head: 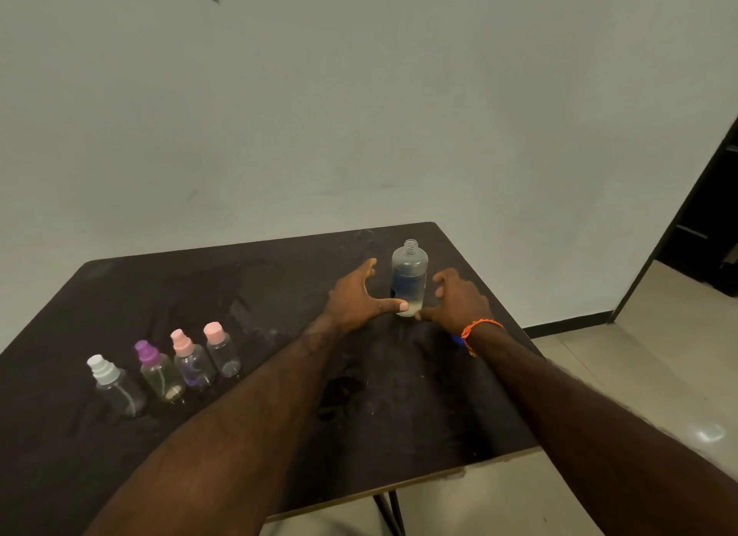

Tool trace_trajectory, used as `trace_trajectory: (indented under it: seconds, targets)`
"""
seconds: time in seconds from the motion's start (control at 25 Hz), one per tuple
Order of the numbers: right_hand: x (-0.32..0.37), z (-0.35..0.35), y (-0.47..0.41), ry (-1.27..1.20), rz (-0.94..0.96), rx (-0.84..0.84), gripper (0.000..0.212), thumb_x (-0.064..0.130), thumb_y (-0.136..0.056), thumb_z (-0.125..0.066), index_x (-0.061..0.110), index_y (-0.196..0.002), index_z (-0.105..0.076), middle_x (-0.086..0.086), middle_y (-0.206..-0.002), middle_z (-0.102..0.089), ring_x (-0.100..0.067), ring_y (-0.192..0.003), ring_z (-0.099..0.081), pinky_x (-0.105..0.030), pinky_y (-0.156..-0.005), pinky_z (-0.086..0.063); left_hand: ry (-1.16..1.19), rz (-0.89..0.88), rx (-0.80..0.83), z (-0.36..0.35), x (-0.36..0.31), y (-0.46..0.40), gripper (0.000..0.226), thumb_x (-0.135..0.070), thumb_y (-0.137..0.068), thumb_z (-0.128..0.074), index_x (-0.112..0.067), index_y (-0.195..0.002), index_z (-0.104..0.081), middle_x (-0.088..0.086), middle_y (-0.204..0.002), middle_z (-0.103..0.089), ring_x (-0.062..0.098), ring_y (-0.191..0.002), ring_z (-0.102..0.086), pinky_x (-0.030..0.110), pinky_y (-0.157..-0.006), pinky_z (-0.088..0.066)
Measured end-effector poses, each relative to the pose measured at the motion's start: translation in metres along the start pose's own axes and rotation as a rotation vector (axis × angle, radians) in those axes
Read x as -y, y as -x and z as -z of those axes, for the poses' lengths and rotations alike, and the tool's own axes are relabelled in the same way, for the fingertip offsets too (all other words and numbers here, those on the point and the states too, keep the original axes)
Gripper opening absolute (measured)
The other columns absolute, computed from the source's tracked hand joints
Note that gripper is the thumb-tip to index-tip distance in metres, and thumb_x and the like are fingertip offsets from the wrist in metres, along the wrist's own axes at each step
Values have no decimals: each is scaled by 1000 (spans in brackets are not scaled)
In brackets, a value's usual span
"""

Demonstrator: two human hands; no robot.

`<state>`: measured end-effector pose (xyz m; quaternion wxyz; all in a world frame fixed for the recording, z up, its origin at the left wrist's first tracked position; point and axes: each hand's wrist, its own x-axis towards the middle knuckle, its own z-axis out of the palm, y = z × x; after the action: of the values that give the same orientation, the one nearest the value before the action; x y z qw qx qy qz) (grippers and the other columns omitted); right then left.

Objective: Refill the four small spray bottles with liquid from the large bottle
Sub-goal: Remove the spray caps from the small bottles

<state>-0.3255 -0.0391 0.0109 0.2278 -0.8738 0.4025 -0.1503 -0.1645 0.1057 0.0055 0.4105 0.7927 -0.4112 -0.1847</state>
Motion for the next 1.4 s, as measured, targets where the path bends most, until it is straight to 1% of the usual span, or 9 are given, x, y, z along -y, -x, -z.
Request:
trace_trajectory:
  seconds: [0.16, 0.36, 0.52, 0.68, 0.84, 0.96, 1.12, 1.24, 1.4]
  targets:
    - [15, -6, 35, 120, 151, -124, 38, 43, -77, -74, 27, -105, -55, 3, -97, -66, -24, -95, -63, -43, -84, -51, -242, -94, -74, 33, -1, 40, 113, -87, -60, -75, -27, -153, -51, -4, -152, -59, 18, -142, -53, 57, -121, -35]
    - [68, -25, 72, 103, 400, -90, 23, 33, -85, -64, 29, -106, -56, 6, -94, -66, -19, -90, -61, -39, -80, -52, -453, -182, -149, 93, 3, 88, 87, -75, -78, -74, -28, -149, -56, -7, -145, -64, 17, -140, -53, 50, -122, -31]
    - [123, -55, 92, 21, 490, 4, 31, 34, -84, -62, 30, -115, -56, 12, -96, -65, -18, -98, -59, -44, -86, -50, -647, -144, -166, 153, 29, 122, 81, -71, -83, -71, -31, -151, -52, -8, -145, -62, 16, -144, -44, 45, -117, -24]
    - [172, -88, 103, -70, 527, 113, 44, 36, -83, -68, 30, -123, -53, 13, -110, -65, -19, -111, -57, -45, -94, -45, -827, -44, -126, 202, 54, 143, 81, -74, -81, -70, -34, -149, -53, -1, -147, -59, 19, -146, -39, 49, -114, -23]
    - [206, -115, 105, -106, 513, 240, 77, 39, -79, -77, 28, -145, -38, 10, -132, -60, -22, -129, -47, -50, -103, -39, -952, 5, -39, 213, 69, 145, 65, -75, -79, -69, -37, -131, -66, -6, -133, -64, 17, -142, -40, 48, -108, -23]
    - [219, -131, 99, -110, 477, 323, 99, 42, -77, -80, 27, -155, -22, 11, -141, -57, -24, -137, -40, -54, -107, -32, -970, -19, -21, 210, 71, 140, 40, -61, -84, -73, -37, -117, -72, -12, -122, -68, 14, -135, -44, 47, -104, -22]
    - [220, -139, 97, -210, 436, 295, 88, 29, -82, -77, 28, -153, -24, 4, -137, -61, -26, -133, -47, -53, -108, -34, -862, -42, -42, 206, 69, 137, 19, -47, -90, -75, -38, -106, -76, -19, -105, -69, 10, -120, -54, 45, -101, -22]
    - [209, -127, 100, -202, 446, 254, 81, 28, -83, -75, 30, -149, -30, 3, -131, -64, -24, -127, -51, -51, -106, -37, -781, -85, -37, 199, 64, 137, 19, -46, -88, -76, -36, -104, -77, -18, -100, -74, 9, -108, -61, 45, -101, -24]
    - [178, -101, 108, -148, 443, 267, 87, 32, -79, -77, 31, -150, -27, 7, -122, -67, -22, -120, -56, -53, -104, -41, -702, -155, 16, 173, 49, 140, 23, -46, -90, -76, -32, -108, -76, -18, -97, -70, 9, -101, -61, 43, -103, -26]
